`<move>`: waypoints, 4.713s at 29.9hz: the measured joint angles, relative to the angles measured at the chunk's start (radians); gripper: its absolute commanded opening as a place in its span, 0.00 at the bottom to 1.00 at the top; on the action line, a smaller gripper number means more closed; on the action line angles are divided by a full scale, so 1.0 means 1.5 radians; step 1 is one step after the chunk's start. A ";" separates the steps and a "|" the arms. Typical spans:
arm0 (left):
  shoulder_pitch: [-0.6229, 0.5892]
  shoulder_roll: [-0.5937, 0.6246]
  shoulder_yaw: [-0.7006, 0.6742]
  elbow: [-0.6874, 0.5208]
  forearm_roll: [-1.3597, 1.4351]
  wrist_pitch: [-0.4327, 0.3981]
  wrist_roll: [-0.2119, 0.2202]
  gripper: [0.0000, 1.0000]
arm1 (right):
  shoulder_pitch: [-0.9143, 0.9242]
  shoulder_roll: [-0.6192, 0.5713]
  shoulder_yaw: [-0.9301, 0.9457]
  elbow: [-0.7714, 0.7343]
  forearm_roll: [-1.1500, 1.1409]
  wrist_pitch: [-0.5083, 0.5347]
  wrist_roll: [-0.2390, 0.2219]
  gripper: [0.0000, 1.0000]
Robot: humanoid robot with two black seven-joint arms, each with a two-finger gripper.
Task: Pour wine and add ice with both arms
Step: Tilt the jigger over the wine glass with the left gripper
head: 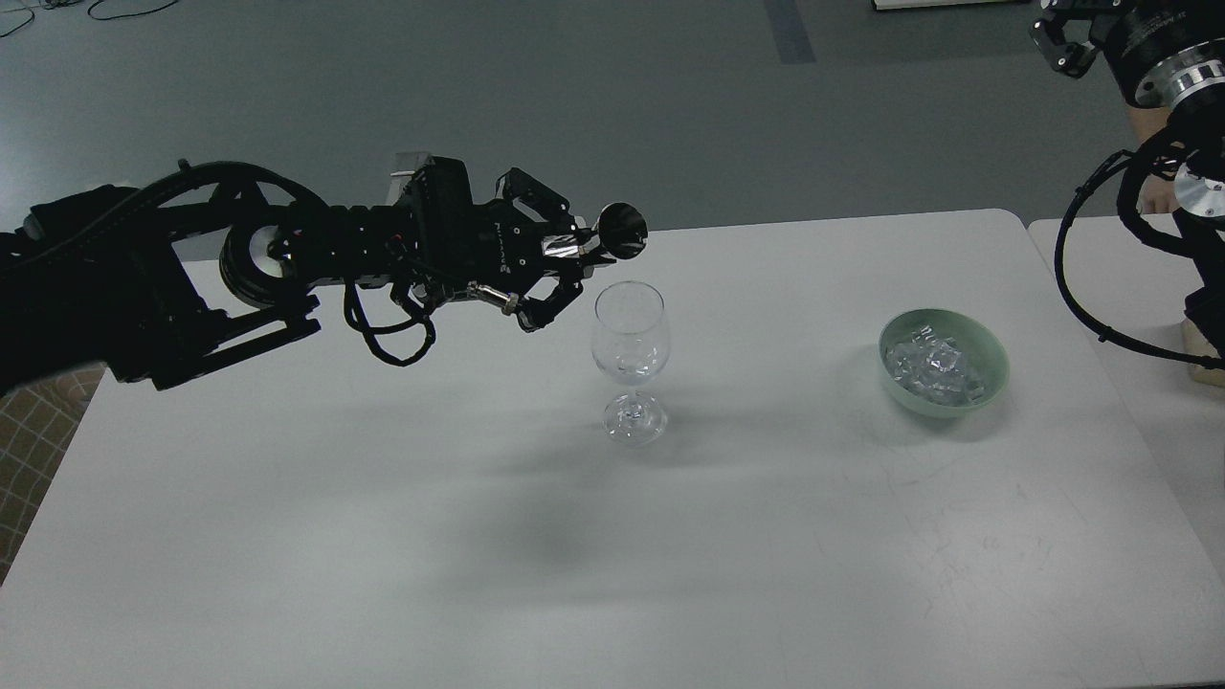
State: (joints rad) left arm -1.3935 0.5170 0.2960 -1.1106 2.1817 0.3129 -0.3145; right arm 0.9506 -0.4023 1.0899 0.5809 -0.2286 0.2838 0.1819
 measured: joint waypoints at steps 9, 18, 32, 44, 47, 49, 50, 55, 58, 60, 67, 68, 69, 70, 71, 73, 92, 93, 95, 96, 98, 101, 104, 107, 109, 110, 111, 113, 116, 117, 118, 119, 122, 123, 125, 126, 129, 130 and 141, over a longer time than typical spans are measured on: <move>-0.016 -0.001 0.001 0.000 0.000 0.000 0.000 0.13 | -0.001 0.000 0.000 0.000 0.000 0.000 0.000 1.00; -0.034 -0.003 0.005 0.000 0.000 0.000 -0.001 0.13 | 0.000 0.001 0.000 0.001 0.000 0.000 0.000 1.00; -0.055 -0.009 0.037 0.009 0.000 0.000 -0.001 0.13 | 0.000 0.000 0.002 0.001 0.000 0.001 0.000 1.00; -0.060 -0.011 0.036 0.007 0.000 0.000 -0.001 0.13 | 0.000 -0.001 0.002 0.002 0.000 0.002 0.000 1.00; -0.061 -0.013 0.036 0.007 0.000 0.000 -0.001 0.13 | 0.000 -0.001 0.002 0.003 0.000 0.002 0.000 1.00; -0.061 -0.012 0.038 0.008 0.000 0.000 -0.001 0.13 | -0.001 -0.001 0.002 0.003 0.000 0.002 0.000 1.00; -0.061 -0.011 0.040 0.008 0.000 0.001 -0.001 0.13 | -0.001 -0.001 0.002 0.003 0.000 0.002 -0.001 1.00; -0.061 -0.005 0.055 0.008 0.000 0.001 -0.001 0.13 | -0.002 -0.001 0.002 0.003 0.000 0.002 -0.001 1.00; -0.062 -0.005 0.056 0.008 0.000 0.001 -0.001 0.13 | -0.002 0.000 0.002 0.002 0.000 0.002 -0.001 1.00; -0.064 -0.006 0.056 0.008 0.000 0.001 -0.003 0.13 | -0.002 0.000 0.002 0.002 0.000 0.002 -0.001 1.00; -0.085 -0.006 0.077 0.008 0.000 0.001 -0.006 0.13 | 0.000 0.000 0.002 0.001 0.000 0.002 -0.001 1.00; -0.088 -0.006 0.081 0.007 0.000 0.001 -0.006 0.13 | 0.000 0.000 0.002 0.000 0.000 0.002 -0.001 1.00; -0.090 -0.006 0.083 0.007 0.000 0.001 -0.006 0.13 | 0.001 0.000 0.002 0.000 0.000 0.002 -0.001 1.00; -0.091 -0.006 0.084 0.005 0.000 0.001 -0.006 0.13 | 0.001 0.000 0.002 0.000 0.000 0.002 -0.001 1.00; -0.091 -0.007 0.084 0.005 0.000 0.001 -0.006 0.13 | 0.002 0.000 0.002 0.000 0.000 0.002 -0.001 1.00; -0.092 -0.008 0.085 0.004 0.000 0.001 -0.006 0.13 | 0.002 0.000 0.002 0.000 0.000 0.002 -0.001 1.00; -0.112 -0.006 0.108 0.003 0.000 0.001 -0.008 0.13 | 0.001 0.000 0.002 -0.002 0.000 0.002 -0.001 1.00; -0.114 -0.006 0.110 0.003 0.000 0.001 -0.008 0.13 | 0.001 0.000 0.002 -0.002 0.000 0.002 -0.001 1.00; -0.118 -0.005 0.115 0.003 0.000 0.002 -0.010 0.13 | 0.000 0.000 0.002 -0.002 0.000 0.002 -0.001 1.00; -0.119 -0.005 0.118 0.003 0.000 0.002 -0.011 0.13 | 0.000 0.000 0.001 -0.002 0.000 0.002 -0.001 1.00; -0.122 -0.004 0.120 0.003 0.000 0.002 -0.012 0.13 | 0.000 0.000 0.001 -0.002 0.000 0.002 -0.001 1.00; -0.128 -0.005 0.122 0.003 0.000 0.002 -0.012 0.13 | -0.001 0.000 0.002 -0.002 0.000 0.002 -0.001 1.00; -0.138 -0.006 0.129 0.003 0.000 0.002 -0.017 0.13 | -0.001 0.000 0.001 -0.002 0.000 0.002 0.000 1.00; -0.153 -0.006 0.145 0.003 0.000 0.002 -0.021 0.13 | -0.001 0.000 0.001 -0.002 0.000 0.002 0.000 1.00; -0.161 -0.006 0.154 0.003 0.000 0.002 -0.023 0.14 | -0.001 0.000 0.001 -0.002 0.000 0.002 0.000 1.00; -0.163 -0.005 0.157 0.003 0.000 0.002 -0.024 0.14 | -0.001 0.000 0.001 -0.002 0.000 0.002 0.000 1.00; -0.164 -0.004 0.159 0.003 0.000 0.002 -0.026 0.14 | -0.001 0.000 0.001 -0.002 0.000 0.002 0.000 1.00; -0.164 -0.004 0.162 0.003 0.000 0.002 -0.028 0.14 | -0.001 0.000 0.001 -0.002 0.000 0.002 0.000 1.00; -0.166 -0.001 0.163 0.002 0.000 0.002 -0.029 0.14 | -0.001 0.000 0.002 -0.002 0.000 0.002 0.000 1.00; -0.169 0.000 0.163 0.002 0.000 0.002 -0.030 0.14 | -0.001 0.001 0.002 -0.002 0.000 0.002 0.000 1.00; -0.173 0.001 0.164 0.002 0.000 0.002 -0.030 0.14 | -0.001 0.001 0.002 -0.002 0.000 0.002 0.000 1.00; -0.177 0.002 0.168 0.002 0.000 0.002 -0.031 0.14 | -0.001 0.001 0.002 -0.002 0.000 0.002 0.000 1.00; -0.191 0.003 0.189 0.002 0.000 0.002 -0.038 0.14 | -0.001 0.001 0.003 -0.002 0.000 0.002 0.000 1.00; -0.194 0.003 0.194 0.002 0.000 0.002 -0.040 0.14 | -0.001 0.001 0.003 -0.002 0.000 0.002 0.000 1.00; -0.198 0.003 0.199 0.002 0.000 0.003 -0.042 0.14 | -0.001 0.001 0.003 -0.002 0.000 0.002 0.000 1.00; -0.198 0.003 0.200 0.002 0.000 0.003 -0.043 0.14 | -0.001 0.001 0.003 -0.002 0.000 0.002 0.000 1.00; -0.201 0.002 0.200 0.002 0.000 0.003 -0.043 0.14 | -0.001 0.001 0.003 -0.002 0.000 0.002 0.000 1.00; -0.202 0.002 0.200 0.002 0.000 0.003 -0.044 0.14 | -0.001 0.001 0.003 -0.002 0.000 0.002 0.000 1.00; -0.219 0.000 0.203 0.000 0.000 0.003 -0.045 0.14 | 0.002 0.002 0.003 -0.002 0.000 0.002 0.000 1.00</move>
State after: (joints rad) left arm -1.7219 0.5164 0.5999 -1.1106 2.1817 0.3177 -0.3822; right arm 0.9533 -0.3996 1.0938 0.5786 -0.2286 0.2869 0.1825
